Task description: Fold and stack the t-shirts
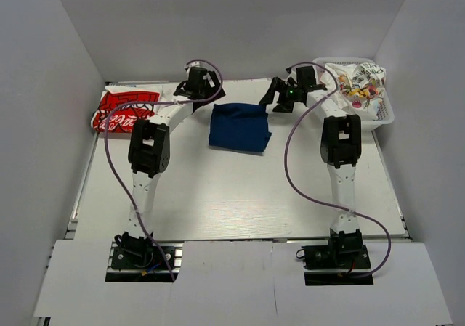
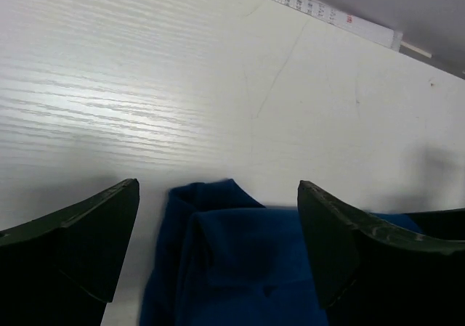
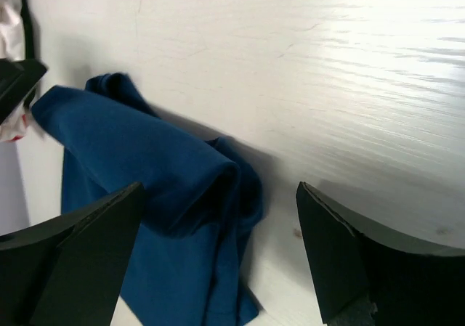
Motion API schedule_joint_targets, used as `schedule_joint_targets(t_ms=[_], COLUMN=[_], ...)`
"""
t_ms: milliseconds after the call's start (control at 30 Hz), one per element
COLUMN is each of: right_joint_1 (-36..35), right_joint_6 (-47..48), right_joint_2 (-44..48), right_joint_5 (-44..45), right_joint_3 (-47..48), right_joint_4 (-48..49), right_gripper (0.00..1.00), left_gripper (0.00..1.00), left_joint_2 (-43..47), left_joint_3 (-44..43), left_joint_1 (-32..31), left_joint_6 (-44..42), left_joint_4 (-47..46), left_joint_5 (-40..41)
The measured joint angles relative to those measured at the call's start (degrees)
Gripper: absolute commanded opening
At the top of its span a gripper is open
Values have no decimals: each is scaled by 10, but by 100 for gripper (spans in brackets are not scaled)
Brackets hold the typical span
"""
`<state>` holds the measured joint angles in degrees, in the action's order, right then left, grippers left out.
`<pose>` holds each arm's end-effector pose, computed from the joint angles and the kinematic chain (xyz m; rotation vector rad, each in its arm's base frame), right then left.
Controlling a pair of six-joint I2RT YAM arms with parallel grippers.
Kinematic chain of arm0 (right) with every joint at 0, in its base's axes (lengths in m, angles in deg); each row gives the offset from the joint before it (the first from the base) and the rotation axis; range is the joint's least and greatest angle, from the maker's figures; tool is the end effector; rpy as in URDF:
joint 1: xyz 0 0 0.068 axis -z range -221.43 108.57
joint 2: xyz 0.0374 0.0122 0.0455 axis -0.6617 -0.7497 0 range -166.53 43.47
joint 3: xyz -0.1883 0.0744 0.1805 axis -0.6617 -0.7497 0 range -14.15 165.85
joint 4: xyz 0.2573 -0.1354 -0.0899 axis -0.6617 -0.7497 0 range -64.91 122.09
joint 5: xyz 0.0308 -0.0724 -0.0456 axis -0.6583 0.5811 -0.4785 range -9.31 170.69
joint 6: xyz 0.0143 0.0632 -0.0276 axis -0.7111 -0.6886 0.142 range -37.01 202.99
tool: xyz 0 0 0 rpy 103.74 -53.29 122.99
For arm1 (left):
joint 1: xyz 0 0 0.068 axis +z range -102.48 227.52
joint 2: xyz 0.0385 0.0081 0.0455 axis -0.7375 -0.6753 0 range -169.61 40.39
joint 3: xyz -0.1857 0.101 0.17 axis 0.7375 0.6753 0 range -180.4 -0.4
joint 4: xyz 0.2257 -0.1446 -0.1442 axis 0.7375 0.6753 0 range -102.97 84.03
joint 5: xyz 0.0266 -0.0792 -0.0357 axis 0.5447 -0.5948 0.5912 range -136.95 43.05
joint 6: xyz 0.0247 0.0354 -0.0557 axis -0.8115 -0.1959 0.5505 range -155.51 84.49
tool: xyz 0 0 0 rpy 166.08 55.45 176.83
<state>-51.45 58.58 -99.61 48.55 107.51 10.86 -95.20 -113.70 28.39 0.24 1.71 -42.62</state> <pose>0.5976 0.1366 0.1377 0.0000 2.3623 0.9490 0.5720 -0.1937 0.1636 -0.3673 2.2202 -0.4417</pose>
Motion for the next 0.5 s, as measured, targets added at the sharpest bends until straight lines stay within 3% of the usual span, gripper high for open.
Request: schedule_joint_targets(t_ms=[100,267,500], right_joint_1=[2,-5,-42], right_joint_6=[8,13,19], right_joint_2=[41,174,268], right_joint_5=[27,56,25], right_joint_3=[-57,-220,-289], right_joint_4=[15,31,97], right_gripper=[90,90,90], left_gripper=[100,100,100], left_joint_2=[20,99,125], left_joint_3=[24,136,172], left_joint_1=[8,1,-21], left_joint_6=[-10,-32,-47], left_joint_4=[-8,-36,-74], left_joint_5=[-13,-46,-128])
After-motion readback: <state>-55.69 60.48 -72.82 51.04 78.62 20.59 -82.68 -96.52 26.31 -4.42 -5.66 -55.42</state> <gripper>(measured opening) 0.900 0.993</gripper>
